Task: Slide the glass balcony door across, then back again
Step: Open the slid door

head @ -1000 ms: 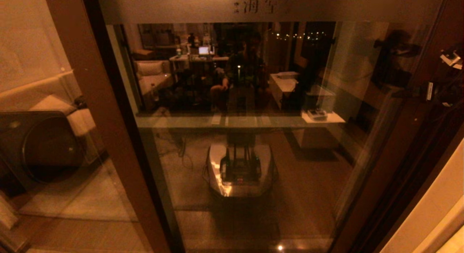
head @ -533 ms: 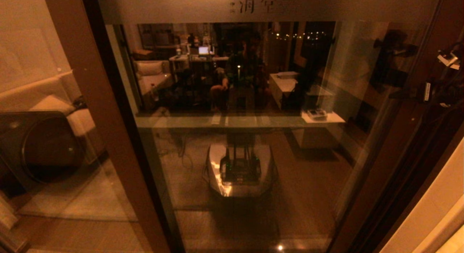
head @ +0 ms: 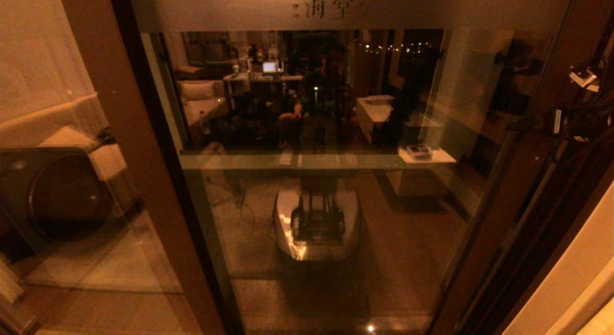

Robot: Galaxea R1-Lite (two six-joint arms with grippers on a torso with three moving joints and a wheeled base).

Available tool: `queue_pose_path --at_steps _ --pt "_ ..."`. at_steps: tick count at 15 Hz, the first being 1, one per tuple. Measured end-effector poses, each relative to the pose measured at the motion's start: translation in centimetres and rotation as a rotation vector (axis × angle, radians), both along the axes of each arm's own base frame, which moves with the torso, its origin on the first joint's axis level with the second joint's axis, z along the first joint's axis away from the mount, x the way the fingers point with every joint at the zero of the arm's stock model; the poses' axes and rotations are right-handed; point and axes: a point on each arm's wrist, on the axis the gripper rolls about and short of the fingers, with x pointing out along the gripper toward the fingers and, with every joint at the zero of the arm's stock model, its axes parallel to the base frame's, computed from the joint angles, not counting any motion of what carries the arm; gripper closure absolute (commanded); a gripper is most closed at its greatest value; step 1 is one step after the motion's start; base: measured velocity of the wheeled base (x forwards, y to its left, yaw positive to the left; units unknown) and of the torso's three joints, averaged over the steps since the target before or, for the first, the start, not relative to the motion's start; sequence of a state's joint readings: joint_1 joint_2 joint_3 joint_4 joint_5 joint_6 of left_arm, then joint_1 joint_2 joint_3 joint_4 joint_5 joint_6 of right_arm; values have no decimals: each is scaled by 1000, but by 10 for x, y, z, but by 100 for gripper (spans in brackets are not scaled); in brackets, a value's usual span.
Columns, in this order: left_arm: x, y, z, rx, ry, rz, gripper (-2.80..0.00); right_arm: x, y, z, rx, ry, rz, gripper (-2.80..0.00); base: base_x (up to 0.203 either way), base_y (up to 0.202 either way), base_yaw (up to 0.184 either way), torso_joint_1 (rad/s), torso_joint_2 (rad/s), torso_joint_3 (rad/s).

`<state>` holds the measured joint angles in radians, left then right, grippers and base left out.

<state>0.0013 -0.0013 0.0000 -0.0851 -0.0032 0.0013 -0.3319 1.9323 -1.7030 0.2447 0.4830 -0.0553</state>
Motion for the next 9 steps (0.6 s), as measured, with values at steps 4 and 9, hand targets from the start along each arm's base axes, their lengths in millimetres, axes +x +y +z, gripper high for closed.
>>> queue_pose_path --at_steps 4,9 --pt "0 0 0 0 0 -1 0 0 8 -1 1 4 20 -280 0 0 0 0 0 0" --pt "0 0 0 0 0 0 0 -3 12 -1 4 8 27 -280 0 0 0 0 0 0"
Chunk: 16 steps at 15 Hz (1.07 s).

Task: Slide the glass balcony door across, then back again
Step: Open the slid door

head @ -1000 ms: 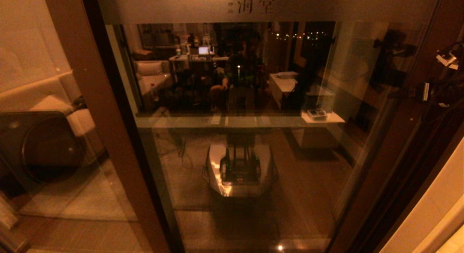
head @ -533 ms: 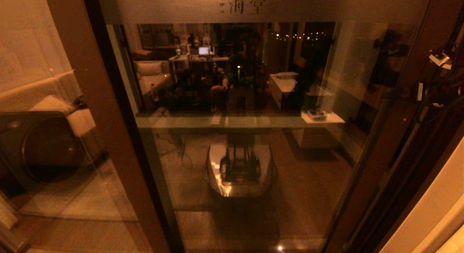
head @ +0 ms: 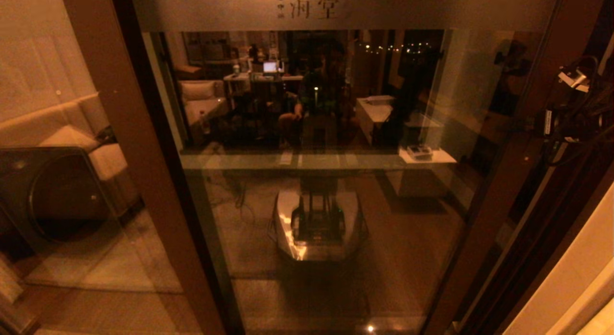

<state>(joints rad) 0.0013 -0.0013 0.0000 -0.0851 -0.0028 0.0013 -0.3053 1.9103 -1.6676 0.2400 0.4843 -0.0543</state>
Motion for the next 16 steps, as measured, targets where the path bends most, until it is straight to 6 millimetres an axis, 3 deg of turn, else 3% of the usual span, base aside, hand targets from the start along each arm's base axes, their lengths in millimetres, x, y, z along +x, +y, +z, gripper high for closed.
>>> queue_pose_path --at_steps 8,16 --pt "0 0 0 0 0 -1 0 -38 -6 31 -7 -59 -85 -280 0 0 0 0 0 0" --pt "0 0 0 0 0 -1 0 -77 -35 61 -154 -137 -318 -280 0 0 0 0 0 0"
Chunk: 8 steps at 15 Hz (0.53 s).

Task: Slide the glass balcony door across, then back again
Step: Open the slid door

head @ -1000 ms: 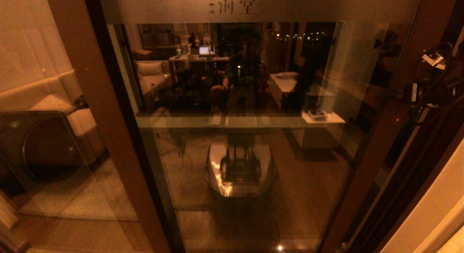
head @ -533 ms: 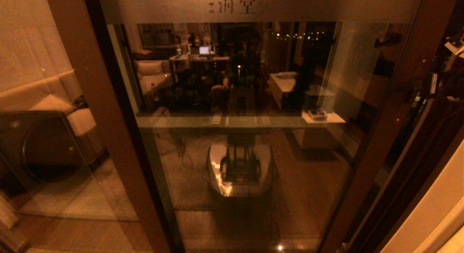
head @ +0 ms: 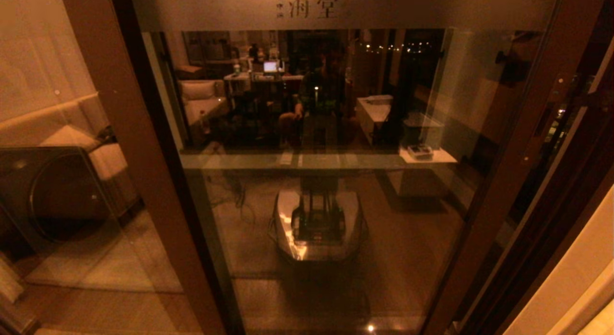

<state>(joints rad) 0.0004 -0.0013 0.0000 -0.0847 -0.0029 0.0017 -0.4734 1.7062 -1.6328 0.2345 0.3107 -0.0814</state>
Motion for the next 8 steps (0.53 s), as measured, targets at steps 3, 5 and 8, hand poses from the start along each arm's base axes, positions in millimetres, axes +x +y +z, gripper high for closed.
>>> queue_pose_path --at_steps 3,5,8 --pt "0 0 0 0 0 0 0 -4 0 3 -13 -6 -25 0 0 0 0 0 0 0" --pt "0 0 0 0 0 0 0 -2 -1 4 -16 -7 -36 0 0 0 0 0 0 0" --pt "0 0 0 0 0 0 0 7 -7 2 -32 0 -93 0 0 0 0 0 0 0"
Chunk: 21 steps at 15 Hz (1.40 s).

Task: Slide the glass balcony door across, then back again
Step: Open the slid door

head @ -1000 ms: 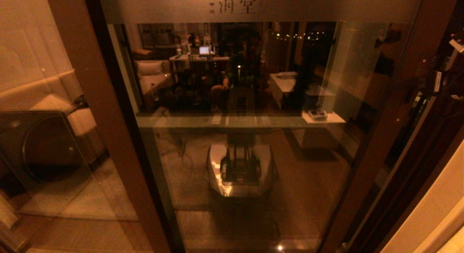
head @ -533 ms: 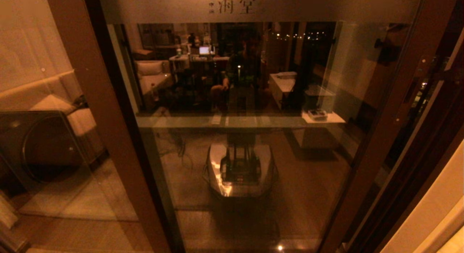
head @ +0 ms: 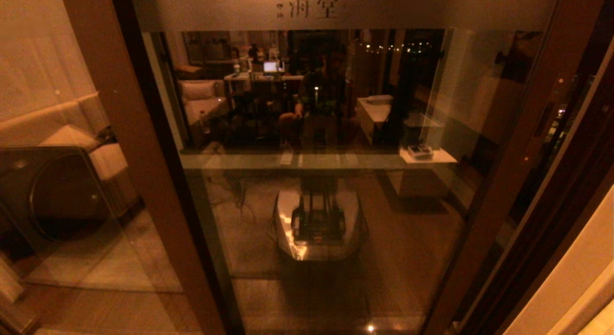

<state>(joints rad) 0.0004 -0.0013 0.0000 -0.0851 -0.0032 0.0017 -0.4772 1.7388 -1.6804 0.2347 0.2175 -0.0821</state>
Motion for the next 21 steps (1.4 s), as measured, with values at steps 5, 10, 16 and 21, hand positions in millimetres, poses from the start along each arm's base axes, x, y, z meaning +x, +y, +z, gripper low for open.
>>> queue_pose_path --at_steps 5,10,16,21 --pt "0 0 0 0 0 0 0 29 -14 -13 21 14 1 0 0 0 0 0 0 0" --pt "0 0 0 0 0 1 0 71 -20 -34 53 -65 17 0 0 0 0 0 0 0" --pt "0 0 0 0 0 0 0 100 -9 -56 92 -60 63 0 0 0 0 0 0 0" --pt "0 0 0 0 0 0 0 104 0 -58 110 -58 78 0 0 0 0 0 0 0"
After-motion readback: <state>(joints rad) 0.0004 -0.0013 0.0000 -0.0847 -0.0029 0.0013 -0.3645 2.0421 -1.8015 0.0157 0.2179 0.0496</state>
